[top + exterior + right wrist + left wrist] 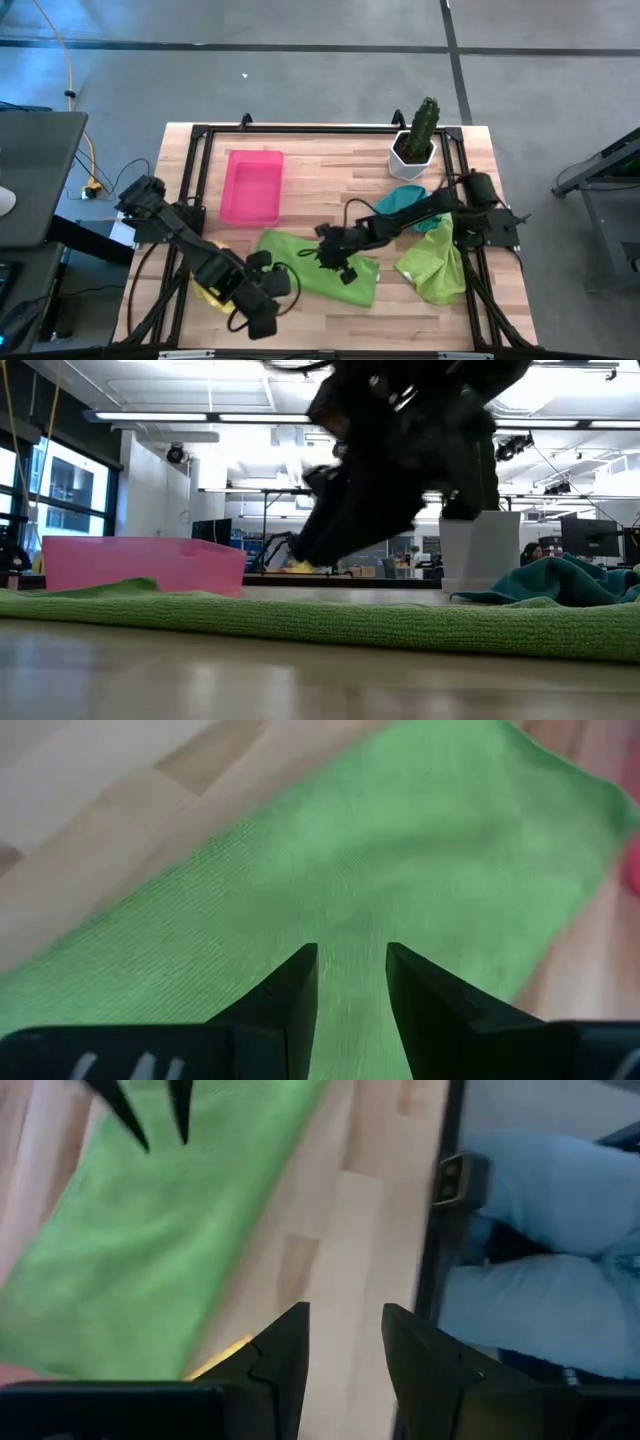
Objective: Roll microfiber towels into tight, uniform cylinder then place into a basket
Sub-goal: Roll the green microfiber cloth
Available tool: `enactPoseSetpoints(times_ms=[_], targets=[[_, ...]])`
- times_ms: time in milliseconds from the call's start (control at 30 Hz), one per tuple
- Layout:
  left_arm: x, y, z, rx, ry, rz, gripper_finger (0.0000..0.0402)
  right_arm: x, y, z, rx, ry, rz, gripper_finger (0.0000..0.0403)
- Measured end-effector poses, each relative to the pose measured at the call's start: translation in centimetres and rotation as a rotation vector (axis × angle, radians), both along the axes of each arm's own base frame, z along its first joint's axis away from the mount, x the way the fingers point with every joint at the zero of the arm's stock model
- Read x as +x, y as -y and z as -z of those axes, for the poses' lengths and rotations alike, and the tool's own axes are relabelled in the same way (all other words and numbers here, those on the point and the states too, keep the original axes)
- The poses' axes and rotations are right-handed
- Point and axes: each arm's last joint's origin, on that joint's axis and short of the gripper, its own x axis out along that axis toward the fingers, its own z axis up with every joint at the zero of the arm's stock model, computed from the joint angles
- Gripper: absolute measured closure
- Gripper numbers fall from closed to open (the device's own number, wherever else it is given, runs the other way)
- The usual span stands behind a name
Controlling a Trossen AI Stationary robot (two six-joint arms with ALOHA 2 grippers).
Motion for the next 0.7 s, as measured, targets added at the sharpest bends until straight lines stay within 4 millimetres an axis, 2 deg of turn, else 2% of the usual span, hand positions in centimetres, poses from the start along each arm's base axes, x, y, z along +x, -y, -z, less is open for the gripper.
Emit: enactPoseSetpoints(times_ms=[133,367,500,700], targets=[[-0.5,0.9,-0.8,0.021,0.05,0.005,0.0282,2.1,-0.2,0.5,-0.008,0.034,-0.082,0.029],[-0.6,1.1,-1.0,0.065,0.085,-0.013,0.0282,4.8,0.2,1.9,-0.016,0.007,-0.069,0.029],[-0.6,1.0,-1.0,0.067,0.082,-0.015,0.0282,4.9,0.8,2.5,0.011,-0.088,-0.008,0.029],[-0.6,1.0,-1.0,0.071,0.082,-0.014,0.0282,3.8,2.5,2.9,0.084,-0.308,0.179,0.029]])
